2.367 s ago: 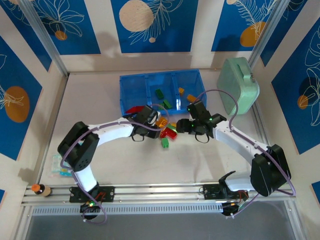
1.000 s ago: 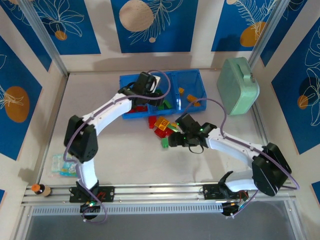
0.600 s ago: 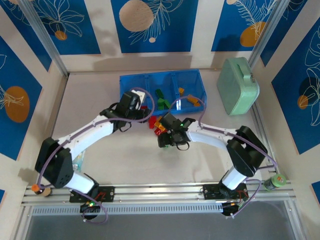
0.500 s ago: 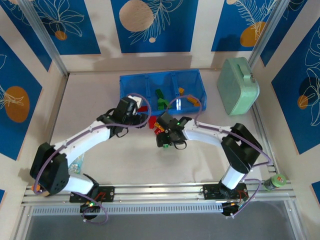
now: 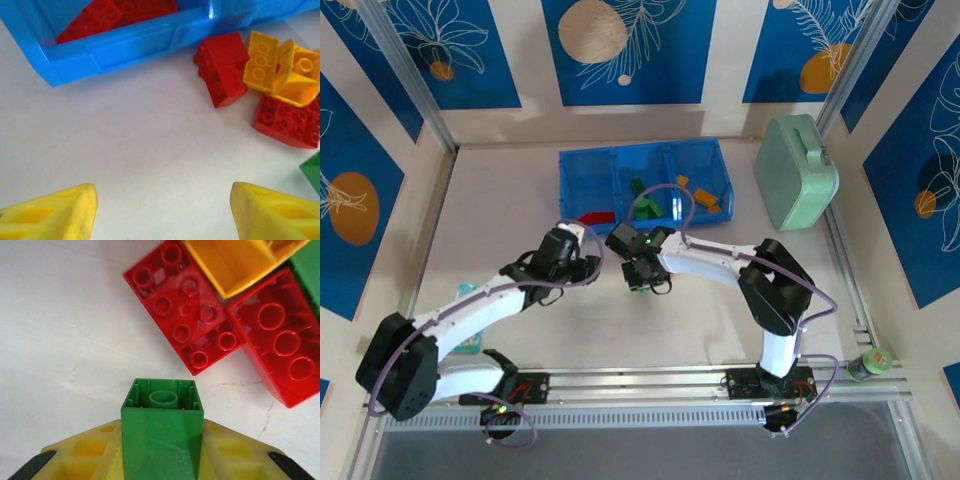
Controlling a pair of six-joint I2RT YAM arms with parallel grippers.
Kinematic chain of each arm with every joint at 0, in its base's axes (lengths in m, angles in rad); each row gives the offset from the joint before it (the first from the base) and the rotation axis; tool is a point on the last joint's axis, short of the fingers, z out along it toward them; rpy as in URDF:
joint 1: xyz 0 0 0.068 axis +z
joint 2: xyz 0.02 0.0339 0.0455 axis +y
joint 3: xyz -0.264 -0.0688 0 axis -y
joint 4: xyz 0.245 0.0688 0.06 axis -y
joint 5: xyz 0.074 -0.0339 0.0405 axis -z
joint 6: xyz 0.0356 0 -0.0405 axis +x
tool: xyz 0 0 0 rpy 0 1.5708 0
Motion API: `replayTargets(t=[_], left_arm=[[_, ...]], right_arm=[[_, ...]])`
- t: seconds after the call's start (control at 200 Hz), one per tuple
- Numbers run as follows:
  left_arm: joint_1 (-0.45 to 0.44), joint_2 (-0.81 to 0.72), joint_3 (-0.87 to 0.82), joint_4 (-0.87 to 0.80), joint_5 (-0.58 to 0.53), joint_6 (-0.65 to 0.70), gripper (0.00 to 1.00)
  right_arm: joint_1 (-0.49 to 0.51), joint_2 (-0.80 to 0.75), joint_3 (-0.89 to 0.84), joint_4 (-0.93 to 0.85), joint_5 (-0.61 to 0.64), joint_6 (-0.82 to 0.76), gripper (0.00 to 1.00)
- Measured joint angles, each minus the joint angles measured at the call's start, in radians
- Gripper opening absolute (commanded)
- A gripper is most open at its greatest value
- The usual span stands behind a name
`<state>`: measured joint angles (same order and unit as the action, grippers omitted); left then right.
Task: Sort the legos into containers by color
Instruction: Pick up the lego from the center of the table, then place the lego in the container, then rotate the container at the top-center of the table.
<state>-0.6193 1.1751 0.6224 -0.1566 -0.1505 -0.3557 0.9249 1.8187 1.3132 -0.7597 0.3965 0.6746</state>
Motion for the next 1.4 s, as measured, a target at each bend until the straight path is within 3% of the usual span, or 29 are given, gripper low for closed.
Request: replayTargets(t=[0.135, 0.365, 0.615, 0.79, 0.87, 0.92, 0.955, 1.006, 1.186, 1.401], left_arm=[[-0.001, -0.109, -0.110, 0.049, 0.027, -0.026, 0.70], [-0.003, -0.200, -0.206, 0.063, 0.041, -0.076, 0.69], [-0.004, -0.391, -0.269, 0.005, 0.033, -0.115, 0.70], [-0.004, -0.428, -0.268, -0.027, 0.031, -0.121, 0.70], [-0.005, -0.428, -0.268, -0.040, 0.029, -0.128, 0.70], [-0.005, -0.428, -0.269, -0.043, 0.029, -0.135, 0.70], [-0.005, -0.428, -0.268, -0.043, 0.029, -0.138, 0.70], [-0.005, -0.426, -0.269, -0.043, 0.030, -0.142, 0.70], [-0.004, -0.380, -0.268, -0.025, 0.032, -0.164, 0.70], [0.068, -0.202, -0.222, 0.043, 0.101, -0.188, 0.69]], right_arm=[[-0.035, -0.018, 0.100, -0.039, 0.011, -0.046, 0.35], [-0.207, 0.021, 0.349, -0.057, -0.006, -0.143, 0.36], [-0.314, 0.271, 0.652, -0.103, -0.063, -0.206, 0.37], [-0.333, 0.404, 0.775, -0.153, -0.095, -0.222, 0.40], [-0.335, 0.441, 0.824, -0.174, -0.114, -0.224, 0.44], [-0.334, 0.455, 0.850, -0.183, -0.121, -0.226, 0.57], [-0.334, 0.460, 0.863, -0.185, -0.128, -0.228, 0.67], [-0.334, 0.460, 0.872, -0.191, -0.134, -0.234, 0.70], [-0.331, 0.447, 0.859, -0.190, -0.135, -0.237, 0.71], [-0.315, 0.267, 0.639, -0.150, -0.129, -0.233, 0.71]])
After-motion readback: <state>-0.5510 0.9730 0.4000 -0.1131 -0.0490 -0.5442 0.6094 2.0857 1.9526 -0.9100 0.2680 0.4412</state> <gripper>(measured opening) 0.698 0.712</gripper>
